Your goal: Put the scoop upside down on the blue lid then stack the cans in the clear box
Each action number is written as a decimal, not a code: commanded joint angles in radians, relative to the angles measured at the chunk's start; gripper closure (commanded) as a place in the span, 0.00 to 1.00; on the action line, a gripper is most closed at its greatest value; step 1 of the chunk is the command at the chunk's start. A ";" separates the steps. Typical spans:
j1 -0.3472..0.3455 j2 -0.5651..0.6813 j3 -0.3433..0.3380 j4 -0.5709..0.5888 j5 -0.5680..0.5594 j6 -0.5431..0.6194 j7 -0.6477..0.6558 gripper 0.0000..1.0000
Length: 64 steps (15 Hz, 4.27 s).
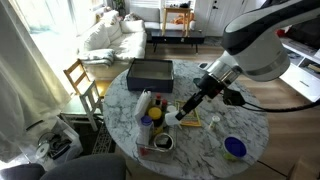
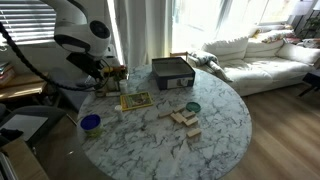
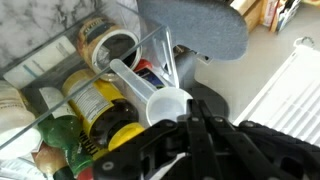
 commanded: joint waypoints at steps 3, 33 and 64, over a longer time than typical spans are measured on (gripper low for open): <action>-0.018 -0.169 -0.116 -0.138 -0.106 -0.315 -0.104 0.99; 0.063 0.173 -0.029 -0.019 -0.548 -0.086 0.354 0.99; -0.017 0.258 -0.026 -0.009 -0.727 0.237 0.448 0.01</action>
